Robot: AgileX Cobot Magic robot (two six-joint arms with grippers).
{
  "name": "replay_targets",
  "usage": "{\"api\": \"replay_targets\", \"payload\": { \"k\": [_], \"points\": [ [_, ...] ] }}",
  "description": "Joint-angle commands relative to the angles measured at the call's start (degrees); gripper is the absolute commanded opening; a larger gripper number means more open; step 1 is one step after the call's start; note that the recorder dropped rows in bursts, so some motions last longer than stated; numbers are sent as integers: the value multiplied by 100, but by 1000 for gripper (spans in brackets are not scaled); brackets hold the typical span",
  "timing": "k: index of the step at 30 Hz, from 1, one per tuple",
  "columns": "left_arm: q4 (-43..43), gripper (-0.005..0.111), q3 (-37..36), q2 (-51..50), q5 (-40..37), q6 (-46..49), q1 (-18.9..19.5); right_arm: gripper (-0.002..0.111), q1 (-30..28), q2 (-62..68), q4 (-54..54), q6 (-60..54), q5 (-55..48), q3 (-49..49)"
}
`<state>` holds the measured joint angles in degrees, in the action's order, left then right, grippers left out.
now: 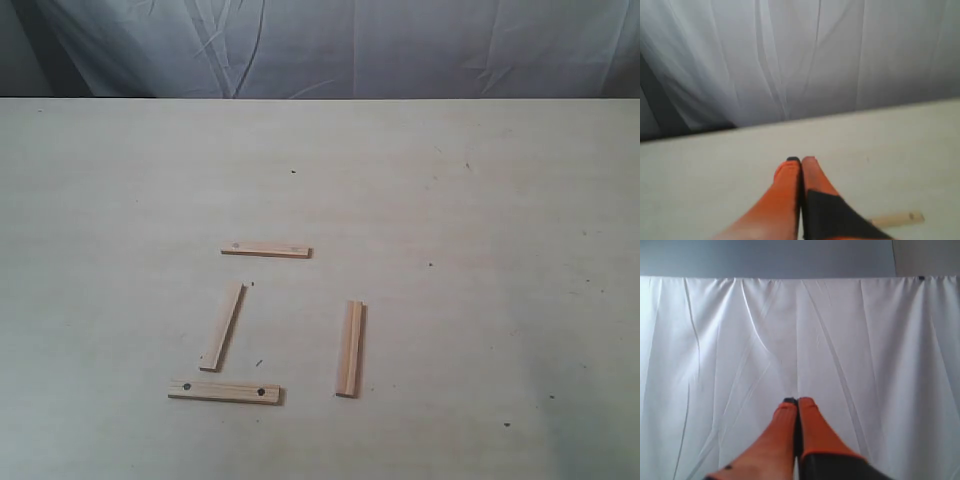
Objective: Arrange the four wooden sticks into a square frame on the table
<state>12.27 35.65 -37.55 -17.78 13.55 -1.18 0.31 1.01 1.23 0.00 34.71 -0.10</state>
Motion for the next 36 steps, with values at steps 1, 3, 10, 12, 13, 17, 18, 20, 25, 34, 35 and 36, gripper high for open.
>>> {"api": "replay_targets", "payload": {
  "k": [1, 3, 10, 12, 13, 17, 18, 20, 25, 34, 35, 36],
  "points": [
    [100, 0, 783, -1874, -1710, 38, 1, 0, -25, -7, 521, 824, -877, -88],
    [229, 0, 849, -2503, -1898, 38, 1, -1, -31, 122, 657, 876, -3124, -665],
    [514, 0, 869, -3975, -1933, -63, -630, -1, -25, 2876, 1285, 702, -6350, -2697],
    [500, 0, 869, -4310, -1802, -181, -1009, -1, -25, 3967, 1972, 47, -6848, -3026],
    [474, 0, 869, -4452, -1704, -319, -1142, -1, -25, 4367, 2273, -261, -6994, -3093],
    [512, 0, 869, -4961, -1381, -583, -1699, -1, -14, 6083, 3613, -1166, -7097, -3116],
    [512, 0, 869, -5080, -1363, -592, -1812, -1, -14, 6414, 3913, -1525, -7148, -3116],
    [512, 0, 869, -5217, -1232, -663, -1956, -1, -14, 6874, 4296, -1914, -7158, -3104],
    [617, 9, 869, -5334, -584, -882, -2062, -1, -14, 7288, 4451, -2168, -7124, -3104],
    [1129, 46, 848, -6017, -460, -858, -2062, -1, -14, 7288, 4451, -2228, -7023, -3104],
    [1177, 46, 848, -6112, -414, -858, -2062, -1, -14, 7288, 4451, -2228, -7006, -3104],
    [1223, 46, 848, -6199, -390, -858, -2062, -1, -14, 7288, 4451, -2232, -6997, -3104]
  ]
}}
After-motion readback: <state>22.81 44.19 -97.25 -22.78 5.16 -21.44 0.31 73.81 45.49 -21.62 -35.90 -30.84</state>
